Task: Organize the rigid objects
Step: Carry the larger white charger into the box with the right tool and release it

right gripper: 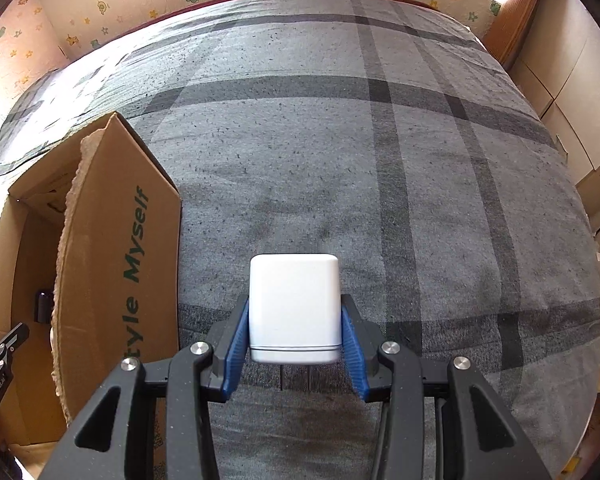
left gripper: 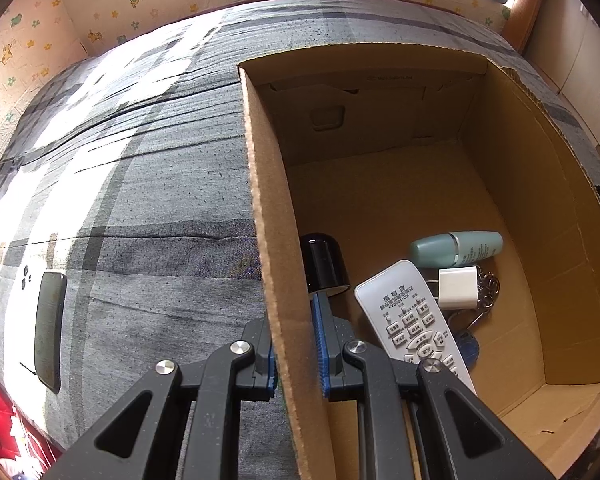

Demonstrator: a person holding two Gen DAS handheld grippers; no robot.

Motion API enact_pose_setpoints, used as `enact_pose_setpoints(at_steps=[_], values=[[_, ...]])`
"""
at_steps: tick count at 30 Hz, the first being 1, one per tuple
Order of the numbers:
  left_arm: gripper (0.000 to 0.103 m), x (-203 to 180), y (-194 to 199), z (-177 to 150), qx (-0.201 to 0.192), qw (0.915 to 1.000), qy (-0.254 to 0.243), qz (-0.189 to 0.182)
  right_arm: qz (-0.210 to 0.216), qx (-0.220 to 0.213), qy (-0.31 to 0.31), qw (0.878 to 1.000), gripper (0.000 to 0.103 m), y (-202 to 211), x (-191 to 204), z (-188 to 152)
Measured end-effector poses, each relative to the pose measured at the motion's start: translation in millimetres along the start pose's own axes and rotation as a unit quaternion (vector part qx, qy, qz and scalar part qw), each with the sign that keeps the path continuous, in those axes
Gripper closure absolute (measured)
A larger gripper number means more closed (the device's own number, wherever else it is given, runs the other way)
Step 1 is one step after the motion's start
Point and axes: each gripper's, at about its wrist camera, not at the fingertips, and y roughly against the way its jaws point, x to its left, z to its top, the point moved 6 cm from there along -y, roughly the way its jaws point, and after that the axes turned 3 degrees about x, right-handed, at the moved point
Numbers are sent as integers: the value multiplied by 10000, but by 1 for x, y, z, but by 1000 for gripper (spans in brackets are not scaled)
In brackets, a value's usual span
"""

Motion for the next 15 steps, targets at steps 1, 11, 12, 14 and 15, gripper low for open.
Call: enact_pose_setpoints(at_steps=[1,11,12,14,15], values=[[87,0,0,0,-9,10000,1,4,-2,-7,0,10000,57,3,0,-2],[87,-4,2,0,-15,10000,-16,43,-25,-95,-5,10000,57,31,3,-23],[87,-4,2,-1,-18,10000,-21,50,-25,-115,-2,9999,57,34,4,-25],[87,-4,2,-1,-27,10000,-21,54,-30,-147,11,9999,57,41,7,-28],[87,-4,2,-1,-29,10000,-18,52,-32,-171,11,9998,57,45,8,-30]])
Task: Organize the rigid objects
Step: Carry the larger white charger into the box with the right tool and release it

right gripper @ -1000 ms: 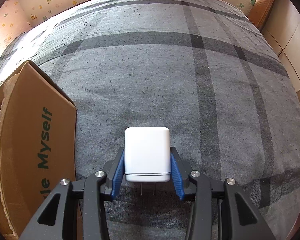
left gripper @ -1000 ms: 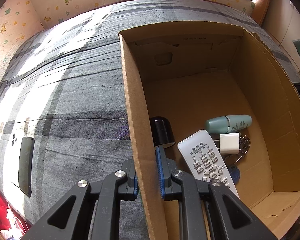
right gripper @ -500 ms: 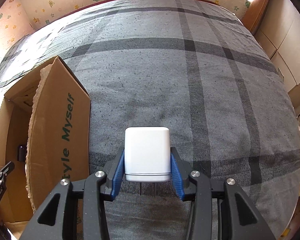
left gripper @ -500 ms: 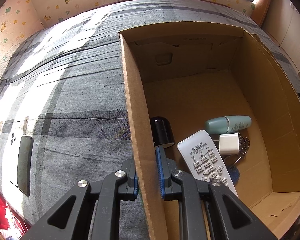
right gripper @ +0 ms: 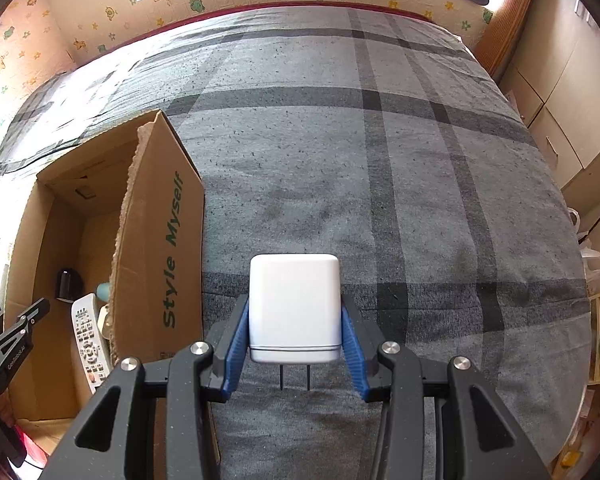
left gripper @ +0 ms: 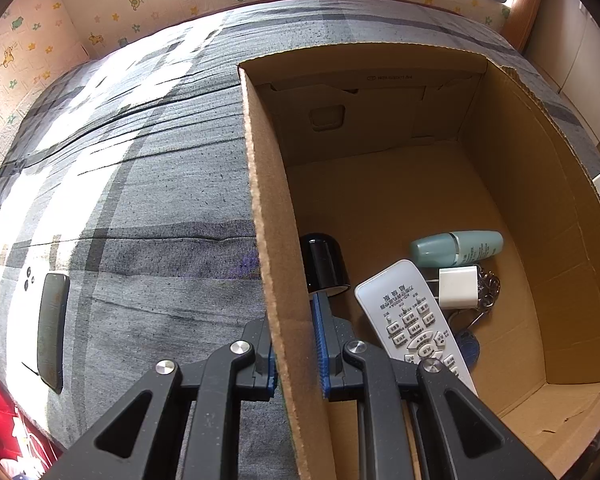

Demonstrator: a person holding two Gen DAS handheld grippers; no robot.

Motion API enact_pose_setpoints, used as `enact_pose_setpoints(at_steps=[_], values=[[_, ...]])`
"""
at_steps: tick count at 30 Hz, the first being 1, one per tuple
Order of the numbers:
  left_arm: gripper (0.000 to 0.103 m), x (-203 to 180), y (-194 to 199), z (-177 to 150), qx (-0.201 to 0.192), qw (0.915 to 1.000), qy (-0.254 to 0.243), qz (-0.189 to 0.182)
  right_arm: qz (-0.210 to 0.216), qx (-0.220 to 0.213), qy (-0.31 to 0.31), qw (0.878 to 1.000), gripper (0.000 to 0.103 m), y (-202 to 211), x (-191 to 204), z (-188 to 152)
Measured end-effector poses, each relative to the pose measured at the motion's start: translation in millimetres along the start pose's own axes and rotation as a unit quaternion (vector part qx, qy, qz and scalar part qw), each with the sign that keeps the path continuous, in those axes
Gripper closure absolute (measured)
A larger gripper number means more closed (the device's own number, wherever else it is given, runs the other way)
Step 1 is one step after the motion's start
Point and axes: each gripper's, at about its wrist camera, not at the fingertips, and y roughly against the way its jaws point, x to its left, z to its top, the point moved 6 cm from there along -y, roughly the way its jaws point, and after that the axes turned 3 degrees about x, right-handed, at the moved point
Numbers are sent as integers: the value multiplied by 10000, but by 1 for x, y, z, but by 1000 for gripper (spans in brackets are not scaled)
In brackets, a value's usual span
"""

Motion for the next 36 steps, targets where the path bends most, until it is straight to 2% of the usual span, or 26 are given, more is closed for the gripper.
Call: enact_pose_setpoints(at_steps=[12,23,36], values=[[87,0,0,0,1,10000,-3,14,107,-221,77,9997,57,40,20,-10],[87,0,-1,1,-4,10000,-8,13,236,-385,406,9982,57,62,59,-8],[87,1,0,0,-15,10000,17,-2,510,-338,869,9943,57,60,120,-7]])
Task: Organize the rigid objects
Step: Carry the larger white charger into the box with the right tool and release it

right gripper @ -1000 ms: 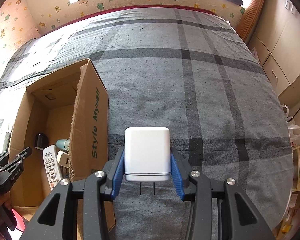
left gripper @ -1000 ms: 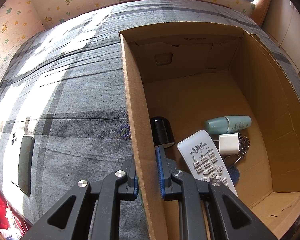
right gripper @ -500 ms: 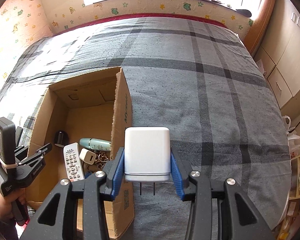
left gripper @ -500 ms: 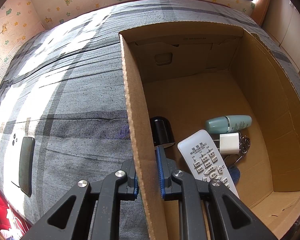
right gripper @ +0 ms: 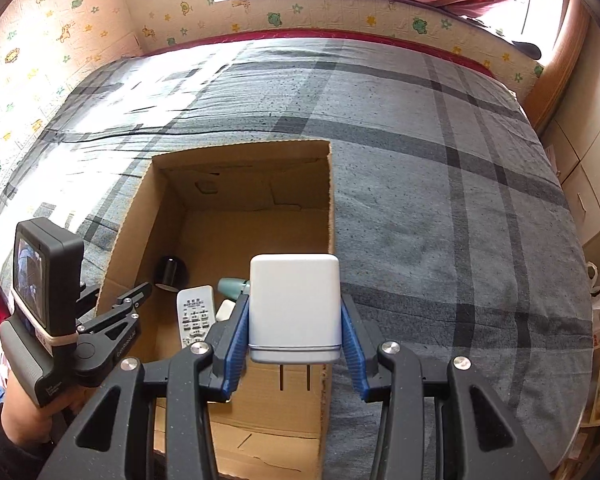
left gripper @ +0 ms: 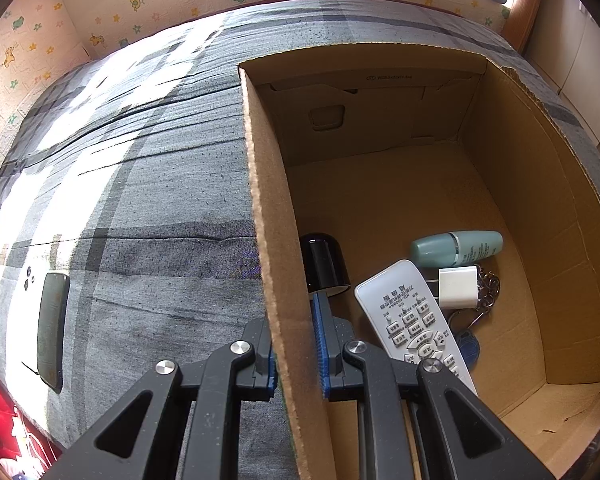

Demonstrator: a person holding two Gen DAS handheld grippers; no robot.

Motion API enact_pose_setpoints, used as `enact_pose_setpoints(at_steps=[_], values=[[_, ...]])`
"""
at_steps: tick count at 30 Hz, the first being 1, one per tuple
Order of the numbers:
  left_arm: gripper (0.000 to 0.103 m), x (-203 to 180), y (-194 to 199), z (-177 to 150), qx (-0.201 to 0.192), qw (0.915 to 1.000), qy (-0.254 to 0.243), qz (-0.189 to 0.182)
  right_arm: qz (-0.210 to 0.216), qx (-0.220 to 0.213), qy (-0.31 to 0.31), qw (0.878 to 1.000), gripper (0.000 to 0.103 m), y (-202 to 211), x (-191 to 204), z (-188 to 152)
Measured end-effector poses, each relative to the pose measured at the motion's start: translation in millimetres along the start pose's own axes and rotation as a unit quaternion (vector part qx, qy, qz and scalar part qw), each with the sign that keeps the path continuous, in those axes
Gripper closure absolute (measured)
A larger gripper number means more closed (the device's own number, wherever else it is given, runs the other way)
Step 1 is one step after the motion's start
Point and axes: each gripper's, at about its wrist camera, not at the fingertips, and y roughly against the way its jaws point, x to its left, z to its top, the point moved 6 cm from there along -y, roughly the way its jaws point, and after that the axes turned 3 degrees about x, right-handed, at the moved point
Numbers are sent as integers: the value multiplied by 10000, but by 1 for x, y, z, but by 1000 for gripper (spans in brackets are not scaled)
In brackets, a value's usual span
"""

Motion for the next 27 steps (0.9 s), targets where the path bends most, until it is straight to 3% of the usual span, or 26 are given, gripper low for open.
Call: enact_pose_setpoints(at_steps=[13,27], values=[[87,2,-1,0,-3,10000,36,-43,154,445,214,9987,57,-47,40,0],[87,3,0,0,-16,10000,38,-32,48,1061,221,9941,57,-107,47,-6]])
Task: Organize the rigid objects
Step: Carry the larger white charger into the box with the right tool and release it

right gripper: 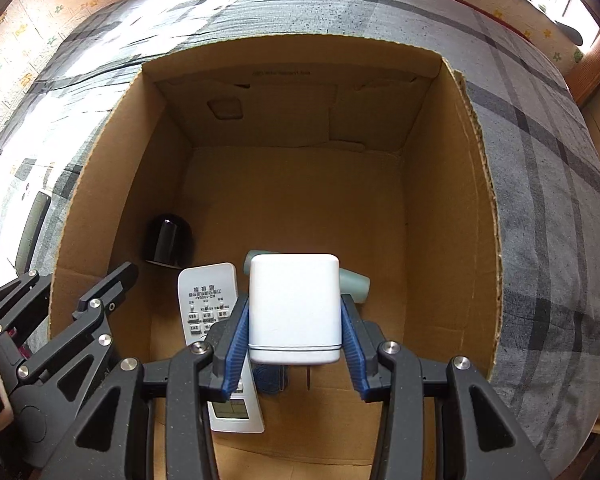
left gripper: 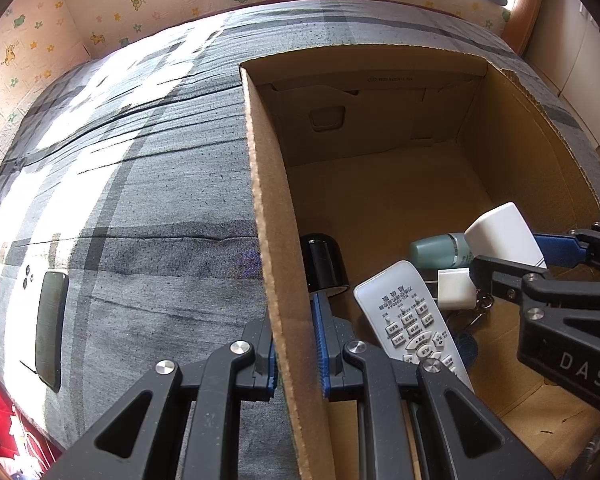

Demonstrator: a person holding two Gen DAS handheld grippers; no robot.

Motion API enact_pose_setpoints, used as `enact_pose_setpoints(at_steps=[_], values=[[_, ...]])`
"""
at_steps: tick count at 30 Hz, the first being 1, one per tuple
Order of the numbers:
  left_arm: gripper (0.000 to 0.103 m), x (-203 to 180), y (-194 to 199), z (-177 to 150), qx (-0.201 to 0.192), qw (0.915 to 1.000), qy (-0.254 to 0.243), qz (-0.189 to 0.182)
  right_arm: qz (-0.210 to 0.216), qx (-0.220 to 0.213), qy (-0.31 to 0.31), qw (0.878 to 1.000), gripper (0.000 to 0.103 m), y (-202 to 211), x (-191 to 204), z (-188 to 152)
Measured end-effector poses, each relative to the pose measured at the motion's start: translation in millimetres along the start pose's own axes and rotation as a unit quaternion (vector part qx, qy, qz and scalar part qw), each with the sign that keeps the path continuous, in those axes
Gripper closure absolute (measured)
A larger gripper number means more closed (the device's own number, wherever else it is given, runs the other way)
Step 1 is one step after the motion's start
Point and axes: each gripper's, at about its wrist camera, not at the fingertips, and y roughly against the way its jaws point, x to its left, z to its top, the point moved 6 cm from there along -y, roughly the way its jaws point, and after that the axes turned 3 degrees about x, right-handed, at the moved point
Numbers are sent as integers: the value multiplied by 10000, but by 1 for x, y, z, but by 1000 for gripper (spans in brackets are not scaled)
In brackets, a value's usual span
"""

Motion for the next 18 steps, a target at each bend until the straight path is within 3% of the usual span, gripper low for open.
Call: enact_pose_setpoints(at_steps=[11,18], values=[[87,0,1,1,-1,10000,10,3,60,62,-33,10000,57,-10,0,1],[87,-1,1,1,-2,10000,7,18,164,-108,-127,9997,48,-1,-2,2]])
